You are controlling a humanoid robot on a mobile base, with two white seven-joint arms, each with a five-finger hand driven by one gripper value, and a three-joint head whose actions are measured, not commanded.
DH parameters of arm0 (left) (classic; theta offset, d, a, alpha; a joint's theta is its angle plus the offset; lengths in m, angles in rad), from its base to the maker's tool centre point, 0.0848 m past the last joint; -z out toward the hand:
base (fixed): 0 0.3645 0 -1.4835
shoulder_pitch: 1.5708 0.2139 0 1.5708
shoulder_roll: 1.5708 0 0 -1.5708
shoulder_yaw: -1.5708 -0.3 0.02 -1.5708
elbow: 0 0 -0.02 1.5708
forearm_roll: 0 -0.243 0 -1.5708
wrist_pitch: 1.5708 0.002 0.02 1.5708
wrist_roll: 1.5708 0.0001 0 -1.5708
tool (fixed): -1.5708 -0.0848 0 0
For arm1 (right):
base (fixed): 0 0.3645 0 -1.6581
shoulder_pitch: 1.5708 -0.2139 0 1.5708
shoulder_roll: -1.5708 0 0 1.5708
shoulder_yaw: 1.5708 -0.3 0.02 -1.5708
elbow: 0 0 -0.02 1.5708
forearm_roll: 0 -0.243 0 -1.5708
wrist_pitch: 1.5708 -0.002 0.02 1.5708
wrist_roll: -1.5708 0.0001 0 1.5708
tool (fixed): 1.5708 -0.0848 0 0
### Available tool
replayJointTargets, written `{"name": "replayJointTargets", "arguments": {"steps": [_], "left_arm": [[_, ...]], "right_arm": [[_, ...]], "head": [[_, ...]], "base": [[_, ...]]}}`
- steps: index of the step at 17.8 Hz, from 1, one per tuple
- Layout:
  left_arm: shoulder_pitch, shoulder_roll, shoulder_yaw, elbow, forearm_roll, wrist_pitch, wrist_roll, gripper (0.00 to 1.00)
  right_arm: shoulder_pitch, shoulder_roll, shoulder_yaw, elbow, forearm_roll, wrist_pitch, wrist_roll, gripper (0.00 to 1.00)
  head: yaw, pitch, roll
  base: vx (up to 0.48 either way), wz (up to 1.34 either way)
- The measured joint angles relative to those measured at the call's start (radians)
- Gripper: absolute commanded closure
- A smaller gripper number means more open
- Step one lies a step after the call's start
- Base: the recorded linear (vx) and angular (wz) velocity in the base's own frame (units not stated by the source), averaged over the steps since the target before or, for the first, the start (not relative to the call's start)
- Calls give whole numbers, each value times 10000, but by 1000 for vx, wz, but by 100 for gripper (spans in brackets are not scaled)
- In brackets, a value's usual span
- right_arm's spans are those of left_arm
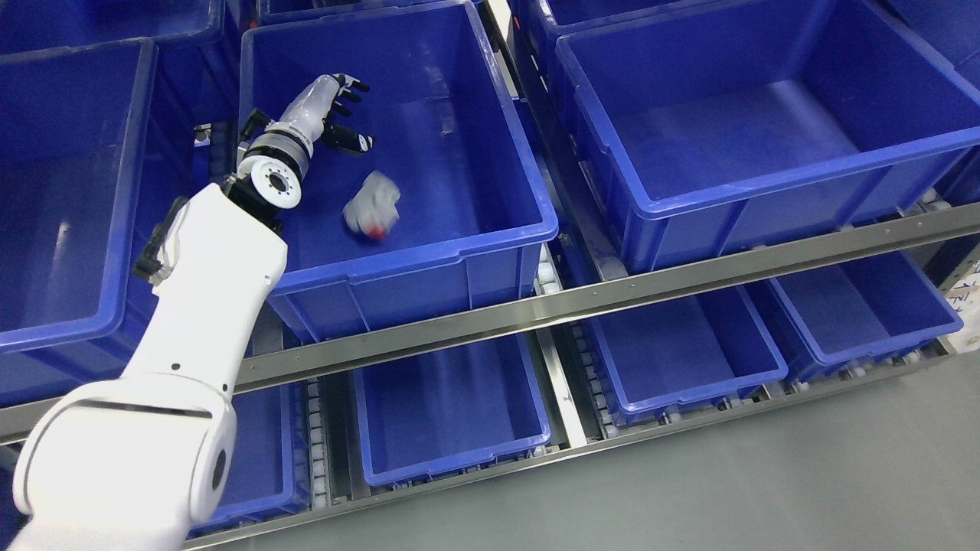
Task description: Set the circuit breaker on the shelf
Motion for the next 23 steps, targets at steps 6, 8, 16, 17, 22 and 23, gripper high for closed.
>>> {"name": "replayJointTargets", "arguments": {"steps": [6,8,16,17,22,23], "left_arm": [[-179,-111,1154,-645,430,348,36,2],[-197,-163,1805,-1029,1162,655,23,1],[1234,-301,3285,-3894,5057,1082,13,0],[1630,-312,3267,-4430,5358,1097,1,1],[3864,-353,2818,-7124,6245,1485,199,0],[4147,-360,2745,-7528,6329,1513,305,0]], "right_arm": [[0,0,0,0,0,0,-25,0],[0,0,0,0,0,0,-29,0],[-1,0,0,0,0,0,-41,0],[-2,0,0,0,0,0,-41,0],[-2,0,0,0,0,0,-42,0],[-2,0,0,0,0,0,-42,0]], "head": [[0,0,0],[0,0,0],[0,0,0],[0,0,0],[0,0,0],[0,0,0]], "base": [[0,0],[0,0],[0,3],[-1,-22],[-40,-49],[-62,-64]]}}
